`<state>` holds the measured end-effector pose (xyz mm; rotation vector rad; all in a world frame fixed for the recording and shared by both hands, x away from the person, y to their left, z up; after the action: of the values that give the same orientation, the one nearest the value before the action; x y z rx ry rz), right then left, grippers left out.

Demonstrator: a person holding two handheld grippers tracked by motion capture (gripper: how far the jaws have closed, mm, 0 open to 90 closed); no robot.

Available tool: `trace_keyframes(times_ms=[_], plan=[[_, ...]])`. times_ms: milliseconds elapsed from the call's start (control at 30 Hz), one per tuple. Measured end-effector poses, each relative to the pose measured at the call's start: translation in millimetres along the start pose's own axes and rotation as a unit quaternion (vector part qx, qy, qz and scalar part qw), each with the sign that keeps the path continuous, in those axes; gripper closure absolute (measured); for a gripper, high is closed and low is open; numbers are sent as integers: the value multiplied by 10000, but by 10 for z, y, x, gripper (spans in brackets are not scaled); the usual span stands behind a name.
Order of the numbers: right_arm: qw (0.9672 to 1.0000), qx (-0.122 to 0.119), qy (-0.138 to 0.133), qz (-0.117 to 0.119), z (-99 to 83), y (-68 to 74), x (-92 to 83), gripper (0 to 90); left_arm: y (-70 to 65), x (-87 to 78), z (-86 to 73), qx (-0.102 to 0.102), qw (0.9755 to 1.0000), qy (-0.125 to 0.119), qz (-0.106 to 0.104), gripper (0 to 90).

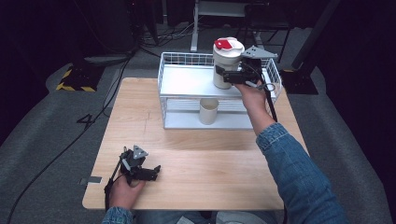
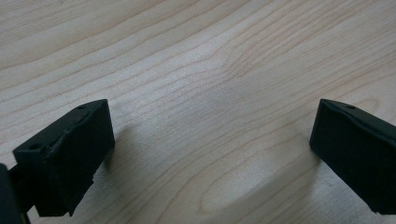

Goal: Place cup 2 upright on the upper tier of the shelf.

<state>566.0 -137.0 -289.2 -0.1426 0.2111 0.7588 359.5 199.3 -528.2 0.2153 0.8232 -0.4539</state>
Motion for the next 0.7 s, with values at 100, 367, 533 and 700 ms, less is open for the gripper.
trace_keyframes(times_ms=[100,367,533,700], plan=[[10000,51,-2,4,-24,6,34,136,-1,0,0,-4,10000,-3,-1,3],[9999,150,-30,45,-42,-1,78,136,-1,0,0,-5,10000,-2,-1,3],[9999,111,-19,55,-43,0,77,135,-1,0,0,-5,10000,-3,-2,3],[9999,108,-17,56,-43,-1,77,135,-1,0,0,-2,10000,1,-2,3]])
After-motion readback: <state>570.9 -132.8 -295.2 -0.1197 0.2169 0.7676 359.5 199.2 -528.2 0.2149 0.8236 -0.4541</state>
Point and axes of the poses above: each handheld gripper's, and its own axes: x roughly forward along the jaws, z roughly out of its top, y roughly to its left, the point moved 3 cm from there along x, roughly forward along the jaws, and after that the axes turned 3 degrees about z, right-handed, at the moved point
